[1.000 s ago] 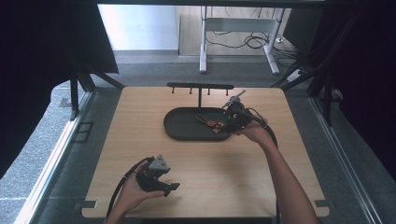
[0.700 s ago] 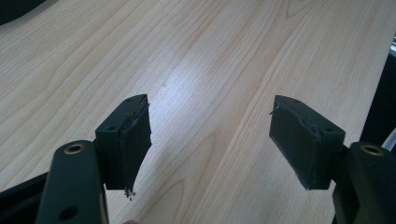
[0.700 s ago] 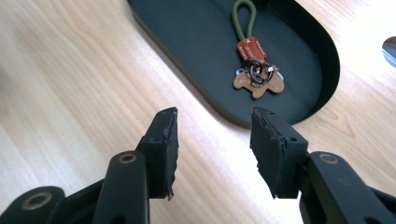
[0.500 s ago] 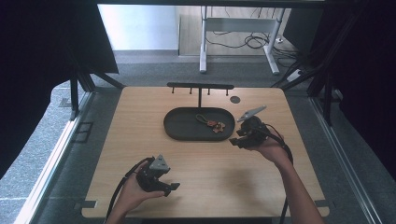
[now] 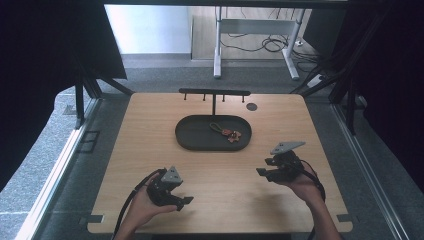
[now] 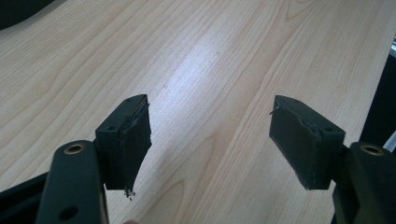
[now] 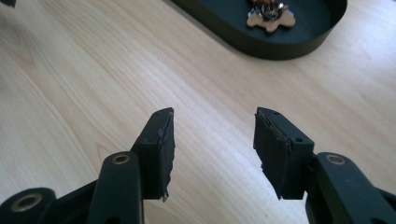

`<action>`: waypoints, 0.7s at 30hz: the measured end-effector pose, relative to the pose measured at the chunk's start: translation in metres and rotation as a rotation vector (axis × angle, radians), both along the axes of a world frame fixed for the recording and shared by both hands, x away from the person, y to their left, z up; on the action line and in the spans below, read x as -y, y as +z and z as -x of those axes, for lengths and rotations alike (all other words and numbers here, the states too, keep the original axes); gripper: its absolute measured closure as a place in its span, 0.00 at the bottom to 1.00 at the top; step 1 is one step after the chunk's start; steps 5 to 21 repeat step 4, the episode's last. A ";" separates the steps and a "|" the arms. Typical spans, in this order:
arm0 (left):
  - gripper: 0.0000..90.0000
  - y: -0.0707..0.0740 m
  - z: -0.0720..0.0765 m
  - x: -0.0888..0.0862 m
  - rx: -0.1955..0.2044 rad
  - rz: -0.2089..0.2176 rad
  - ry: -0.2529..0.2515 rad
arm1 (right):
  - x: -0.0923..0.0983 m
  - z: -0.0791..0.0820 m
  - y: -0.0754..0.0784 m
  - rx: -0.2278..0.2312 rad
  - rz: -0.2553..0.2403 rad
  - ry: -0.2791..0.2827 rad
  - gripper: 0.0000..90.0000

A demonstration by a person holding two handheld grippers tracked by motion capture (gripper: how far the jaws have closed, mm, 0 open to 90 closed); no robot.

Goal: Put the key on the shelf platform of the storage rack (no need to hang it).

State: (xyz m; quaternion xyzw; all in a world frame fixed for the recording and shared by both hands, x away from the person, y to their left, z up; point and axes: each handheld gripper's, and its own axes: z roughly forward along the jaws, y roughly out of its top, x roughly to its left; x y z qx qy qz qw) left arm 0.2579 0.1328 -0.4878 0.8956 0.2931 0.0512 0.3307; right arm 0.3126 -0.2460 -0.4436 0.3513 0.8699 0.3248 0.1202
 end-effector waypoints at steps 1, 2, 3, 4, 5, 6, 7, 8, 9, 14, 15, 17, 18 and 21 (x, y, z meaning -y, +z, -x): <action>0.33 0.000 0.000 0.000 0.000 0.000 0.001 | 0.001 0.001 -0.002 0.001 0.000 -0.002 0.53; 0.33 0.000 0.000 0.000 0.001 -0.001 0.000 | 0.001 0.003 -0.003 0.003 0.000 -0.005 0.52; 0.33 0.000 0.000 0.000 0.002 -0.001 0.001 | 0.001 0.004 -0.003 0.006 -0.001 -0.008 0.51; 0.33 0.000 0.000 -0.001 0.006 0.000 0.003 | 0.002 0.005 -0.002 0.018 -0.004 -0.013 0.51; 0.33 0.000 0.000 -0.001 0.006 0.000 0.003 | 0.002 0.005 -0.002 0.018 -0.004 -0.013 0.51; 0.33 0.000 0.000 -0.001 0.006 0.000 0.003 | 0.002 0.005 -0.002 0.018 -0.004 -0.013 0.51; 0.33 0.000 0.000 -0.001 0.006 0.000 0.003 | 0.002 0.005 -0.002 0.018 -0.004 -0.013 0.51; 0.33 0.000 0.000 -0.001 0.006 0.000 0.003 | 0.002 0.005 -0.002 0.018 -0.004 -0.013 0.51; 0.33 0.000 0.000 -0.001 0.006 0.000 0.003 | 0.002 0.005 -0.002 0.018 -0.004 -0.013 0.51; 0.33 0.000 0.000 -0.001 0.006 0.000 0.003 | 0.002 0.005 -0.002 0.018 -0.004 -0.013 0.51; 0.33 0.000 0.000 -0.001 0.006 0.000 0.003 | 0.002 0.005 -0.002 0.018 -0.004 -0.013 0.51; 0.33 0.000 0.000 -0.001 0.006 0.000 0.003 | 0.002 0.005 -0.002 0.018 -0.004 -0.013 0.51; 0.33 0.000 0.000 -0.001 0.006 0.000 0.003 | 0.002 0.005 -0.002 0.018 -0.004 -0.013 0.51; 0.33 0.000 0.000 -0.001 0.006 0.000 0.003 | 0.002 0.005 -0.002 0.018 -0.004 -0.013 0.51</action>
